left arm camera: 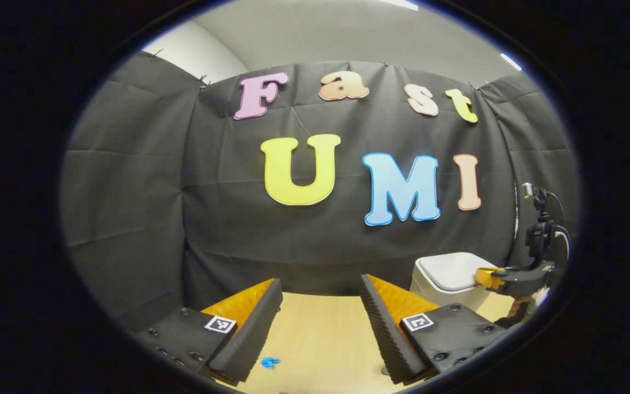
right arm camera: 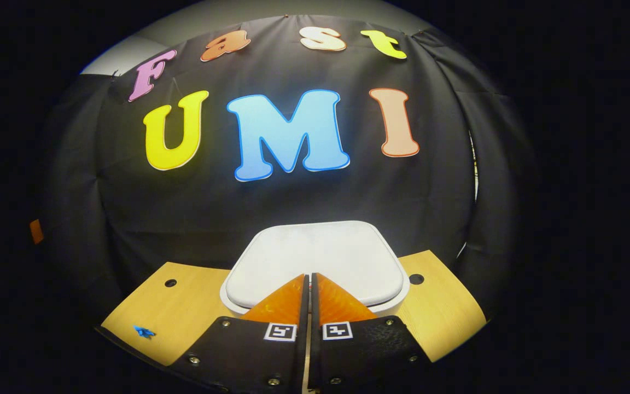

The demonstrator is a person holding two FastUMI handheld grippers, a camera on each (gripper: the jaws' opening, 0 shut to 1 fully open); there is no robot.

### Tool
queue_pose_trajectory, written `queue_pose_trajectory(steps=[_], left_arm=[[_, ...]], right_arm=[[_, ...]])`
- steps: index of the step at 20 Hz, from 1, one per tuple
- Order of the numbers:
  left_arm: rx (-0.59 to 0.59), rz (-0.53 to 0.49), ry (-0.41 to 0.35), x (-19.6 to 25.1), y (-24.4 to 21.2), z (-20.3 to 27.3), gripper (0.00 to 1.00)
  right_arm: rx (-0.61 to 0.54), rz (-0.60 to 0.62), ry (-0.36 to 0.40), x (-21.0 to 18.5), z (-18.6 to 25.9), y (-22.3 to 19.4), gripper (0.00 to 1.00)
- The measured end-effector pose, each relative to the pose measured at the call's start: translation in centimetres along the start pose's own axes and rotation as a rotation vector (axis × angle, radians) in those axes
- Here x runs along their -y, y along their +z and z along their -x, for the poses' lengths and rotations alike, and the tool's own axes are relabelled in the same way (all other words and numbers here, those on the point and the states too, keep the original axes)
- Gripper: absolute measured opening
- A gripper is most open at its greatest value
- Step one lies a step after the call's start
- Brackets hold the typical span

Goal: Press the lid of the desktop garbage bin to open it, pick up the crumpled paper on the desktop and throw it into the bin, then pick up the pop can on the desktop and drop it into the bin, and finally close the garbage bin lid.

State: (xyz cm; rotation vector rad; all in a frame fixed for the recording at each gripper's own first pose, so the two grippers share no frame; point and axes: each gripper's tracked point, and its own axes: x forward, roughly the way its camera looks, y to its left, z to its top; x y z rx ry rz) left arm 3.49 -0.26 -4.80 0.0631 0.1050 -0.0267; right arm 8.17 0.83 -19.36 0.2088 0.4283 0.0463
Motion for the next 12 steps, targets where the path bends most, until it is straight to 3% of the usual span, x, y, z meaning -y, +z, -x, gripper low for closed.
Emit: queue_pose_trajectory(steps=[6, 12], left_arm=[[-0.012, -0.018, -0.024, -0.7, -1.6, -1.0, 0.99], [-0.037, -0.003, -0.055, -2.3, -4.5, -1.7, 0.99]], right_arm=[[0.110, 0.054, 0.016, -0.5, 2.0, 4.3, 0.03], [0.122, 0.056, 0.007, -0.9, 3.5, 5.3, 0.04]])
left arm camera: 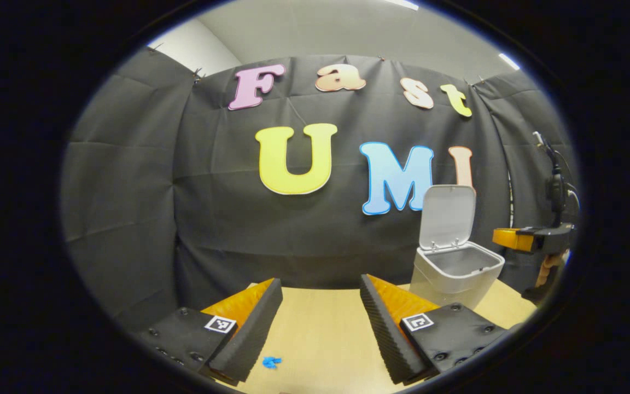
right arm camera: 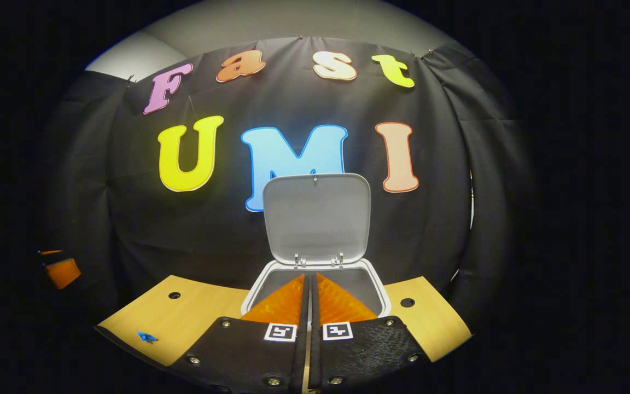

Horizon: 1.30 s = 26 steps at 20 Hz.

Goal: Press the lid of the desktop garbage bin to open it, pick up the crumpled paper on the desktop and throw it into the bin, then pick up the pop can on the desktop and drop it into the bin, and finally close the garbage bin lid.

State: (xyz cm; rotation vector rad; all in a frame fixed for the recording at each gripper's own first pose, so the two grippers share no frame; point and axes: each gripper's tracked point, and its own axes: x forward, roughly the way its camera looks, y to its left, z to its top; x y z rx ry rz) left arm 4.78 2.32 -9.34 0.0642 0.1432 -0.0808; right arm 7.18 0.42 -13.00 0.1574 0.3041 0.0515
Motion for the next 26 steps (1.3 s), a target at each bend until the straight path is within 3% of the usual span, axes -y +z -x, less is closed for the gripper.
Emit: queue_pose_trajectory(steps=[2, 3, 10, 16, 17, 19, 20, 23, 24, 26], left_arm=[[-0.011, -0.001, -0.011, -0.9, -1.5, -0.2, 0.99], [-0.017, 0.000, -0.017, -1.4, -2.3, -0.5, 0.95], [-0.115, 0.035, -0.020, -5.9, -10.4, -2.1, 0.94], [-0.215, 0.042, -0.026, -9.0, -18.5, -4.2, 0.95], [-0.234, 0.044, -0.029, -9.4, -19.9, -4.6, 1.00], [-0.273, 0.048, -0.031, -10.3, -22.6, -5.6, 0.95], [-0.294, 0.047, -0.032, -10.8, -24.0, -6.1, 1.00], [-0.358, 0.045, -0.034, -11.8, -28.3, -7.5, 1.00], [-0.376, 0.045, -0.033, -12.2, -29.5, -8.1, 0.95], [-0.423, 0.038, -0.027, -12.7, -32.4, -9.2, 1.00]], right_arm=[[0.010, 0.000, -0.002, -0.5, 0.6, 0.6, 0.04], [0.015, -0.001, -0.002, -0.8, 0.9, 1.0, 0.03], [0.034, 0.003, -0.026, -2.4, 2.8, 2.5, 0.03], [0.022, 0.039, -0.078, -2.7, 3.2, 3.2, 0.04], [0.018, 0.045, -0.085, -2.9, 3.2, 3.3, 0.04], [0.008, 0.056, -0.100, -3.1, 3.4, 3.2, 0.03], [0.001, 0.061, -0.105, -3.3, 3.5, 3.0, 0.03], [-0.024, 0.090, -0.127, -3.3, 4.1, 2.5, 0.03], [-0.030, 0.100, -0.135, -3.2, 4.3, 2.3, 0.03], [-0.040, 0.117, -0.151, -2.9, 4.8, 2.1, 0.03]])
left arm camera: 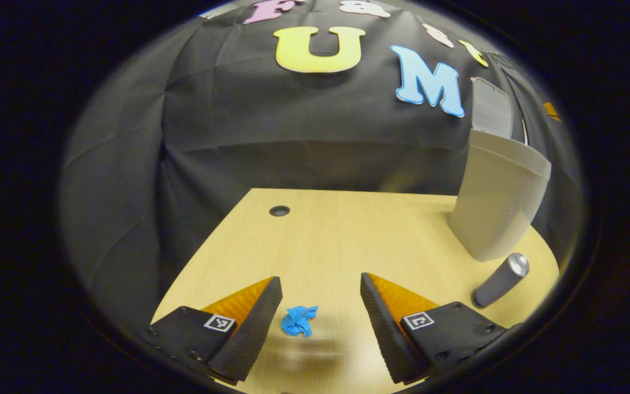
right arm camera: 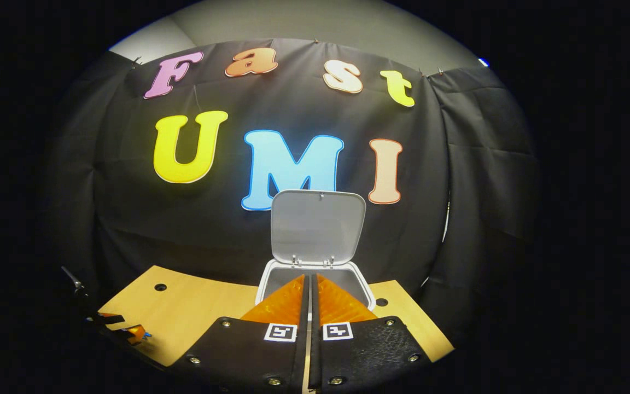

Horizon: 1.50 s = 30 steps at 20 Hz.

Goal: Press the lid of the desktop garbage bin to open it, pick up the crumpled paper on the desktop and throw it into the bin, then pick up the pop can on the desktop and drop it into the bin, and finally close the garbage bin lid.

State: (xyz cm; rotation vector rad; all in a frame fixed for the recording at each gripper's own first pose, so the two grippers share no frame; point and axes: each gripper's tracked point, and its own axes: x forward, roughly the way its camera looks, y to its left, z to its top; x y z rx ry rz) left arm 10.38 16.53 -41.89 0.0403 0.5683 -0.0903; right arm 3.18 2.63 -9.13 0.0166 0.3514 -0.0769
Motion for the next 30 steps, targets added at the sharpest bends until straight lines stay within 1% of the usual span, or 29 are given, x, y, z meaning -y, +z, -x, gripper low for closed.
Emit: queue_pose_trajectory(steps=[2, 3, 4, 9, 10, 11, 12, 14, 15, 16, 17, 18, 19, 20, 23, 24, 25, 28, 29, 30], left_arm=[[-0.049, 0.005, 0.004, -0.4, -2.1, -2.0, 1.00], [-0.067, 0.013, 0.004, -0.1, -2.9, -2.5, 0.96], [-0.088, 0.017, 0.006, -0.1, -3.7, -3.2, 0.95], [-0.156, 0.041, 0.027, -0.7, -6.9, -5.4, 0.96], [-0.167, 0.044, 0.033, -0.9, -7.4, -5.7, 0.98], [-0.168, 0.031, 0.050, -1.2, -7.6, -5.9, 1.00], [-0.170, 0.019, 0.053, -1.3, -7.6, -5.9, 0.99], [-0.167, -0.011, 0.073, -1.7, -7.5, -6.0, 0.81], [-0.165, -0.009, 0.080, -1.8, -7.8, -6.1, 0.77], [-0.163, -0.008, 0.081, -1.8, -7.7, -6.1, 0.51], [-0.171, -0.014, 0.085, -1.7, -7.9, -6.1, 0.43], [-0.175, -0.023, 0.091, -1.6, -7.9, -6.2, 0.42], [-0.175, -0.031, 0.102, -1.6, -7.8, -6.0, 0.35], [-0.184, -0.026, 0.099, -1.2, -7.9, -6.1, 0.32], [-0.183, -0.029, 0.096, 0.2, -7.3, -5.4, 0.32], [-0.170, -0.026, 0.091, 0.8, -6.6, -5.2, 0.40], [-0.154, -0.022, 0.082, 1.7, -5.6, -4.8, 0.32], [-0.085, -0.031, 0.050, 4.4, -1.8, -3.9, 0.32], [-0.063, -0.040, 0.040, 5.3, -0.6, -3.7, 0.40], [-0.044, -0.048, 0.029, 6.2, 0.5, -3.4, 0.32]], right_arm=[[-0.014, 0.017, -0.022, 0.6, 0.3, -0.4, 0.03], [-0.023, 0.020, -0.032, 1.0, 0.5, -0.6, 0.03], [-0.032, 0.021, -0.041, 1.2, 0.7, -0.9, 0.03], [-0.059, 0.040, -0.081, 2.4, 1.8, -1.8, 0.03], [-0.063, 0.040, -0.087, 2.7, 1.9, -1.9, 0.03], [-0.066, 0.038, -0.091, 2.9, 2.0, -1.9, 0.03], [-0.069, 0.035, -0.094, 3.0, 2.0, -2.0, 0.03], [-0.077, 0.028, -0.098, 3.3, 2.1, -2.3, 0.03], [-0.082, 0.021, -0.096, 3.3, 2.1, -2.4, 0.03], [-0.086, 0.015, -0.094, 3.3, 2.2, -2.7, 0.03], [-0.089, 0.008, -0.089, 3.2, 2.2, -2.8, 0.03], [-0.093, 0.002, -0.083, 3.1, 2.2, -3.0, 0.03], [-0.096, 0.000, -0.077, 3.0, 2.2, -3.1, 0.03], [-0.097, 0.001, -0.073, 3.0, 2.2, -3.3, 0.03], [-0.098, -0.003, -0.057, 2.9, 2.4, -3.6, 0.03], [-0.097, -0.005, -0.052, 3.0, 2.5, -3.8, 0.03], [-0.097, -0.007, -0.047, 3.1, 2.7, -3.9, 0.03], [-0.100, -0.021, -0.035, 3.6, 3.3, -4.8, 0.03], [-0.100, -0.028, -0.031, 3.8, 3.5, -5.0, 0.03], [-0.100, -0.037, -0.027, 4.2, 3.8, -5.3, 0.03]])
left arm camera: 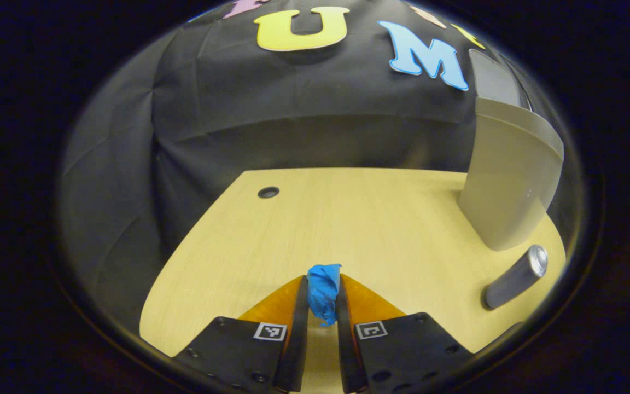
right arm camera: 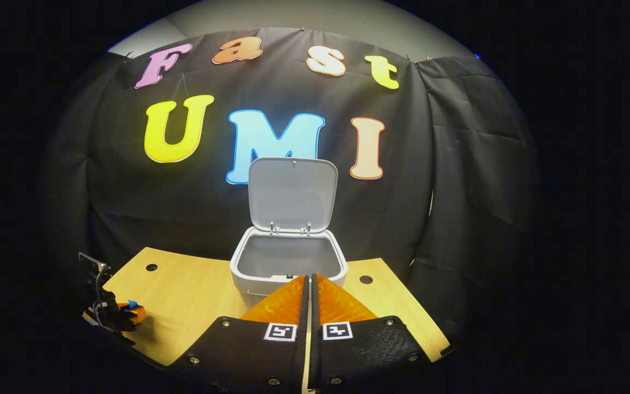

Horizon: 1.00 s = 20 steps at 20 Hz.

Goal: Press the lid of the desktop garbage bin to open it, pick up the crumpled paper on the desktop and throw it into the bin, then pick up the pop can on the desktop and drop it into the bin, and finally close the garbage bin lid.

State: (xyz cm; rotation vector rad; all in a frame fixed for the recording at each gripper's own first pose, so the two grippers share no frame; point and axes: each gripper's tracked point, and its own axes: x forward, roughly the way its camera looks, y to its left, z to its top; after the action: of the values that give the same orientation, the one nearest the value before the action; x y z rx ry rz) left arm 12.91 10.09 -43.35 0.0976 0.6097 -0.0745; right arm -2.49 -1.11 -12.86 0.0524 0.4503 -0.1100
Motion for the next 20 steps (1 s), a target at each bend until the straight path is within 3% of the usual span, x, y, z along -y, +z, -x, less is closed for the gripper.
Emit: queue_pose_trajectory(steps=[5, 11, 12, 13, 16, 17, 18, 20], left_arm=[[0.121, -0.024, -0.078, 6.3, 7.8, 2.3, 0.31], [0.274, -0.056, -0.209, 17.7, 18.7, 6.2, 0.31], [0.294, -0.063, -0.233, 19.7, 20.3, 6.8, 0.40], [0.314, -0.073, -0.253, 21.6, 21.7, 7.4, 0.31], [0.352, -0.099, -0.306, 26.6, 25.2, 8.2, 0.31], [0.357, -0.099, -0.325, 28.1, 25.9, 8.4, 0.39], [0.362, -0.099, -0.343, 29.5, 26.5, 8.5, 0.31], [0.367, -0.107, -0.363, 32.0, 27.6, 8.5, 0.31]], right_arm=[[0.007, -0.069, 0.017, 2.0, 1.2, -1.2, 0.03], [0.010, -0.143, -0.002, 4.9, 2.9, -3.3, 0.03], [0.007, -0.154, -0.004, 5.3, 3.1, -3.6, 0.03], [0.003, -0.165, -0.007, 5.7, 3.3, -3.9, 0.03], [-0.004, -0.190, -0.025, 7.1, 4.0, -5.0, 0.04], [-0.003, -0.191, -0.034, 7.6, 4.2, -5.1, 0.04], [0.000, -0.193, -0.039, 7.9, 4.5, -5.1, 0.04], [0.003, -0.197, -0.052, 8.8, 4.8, -5.3, 0.04]])
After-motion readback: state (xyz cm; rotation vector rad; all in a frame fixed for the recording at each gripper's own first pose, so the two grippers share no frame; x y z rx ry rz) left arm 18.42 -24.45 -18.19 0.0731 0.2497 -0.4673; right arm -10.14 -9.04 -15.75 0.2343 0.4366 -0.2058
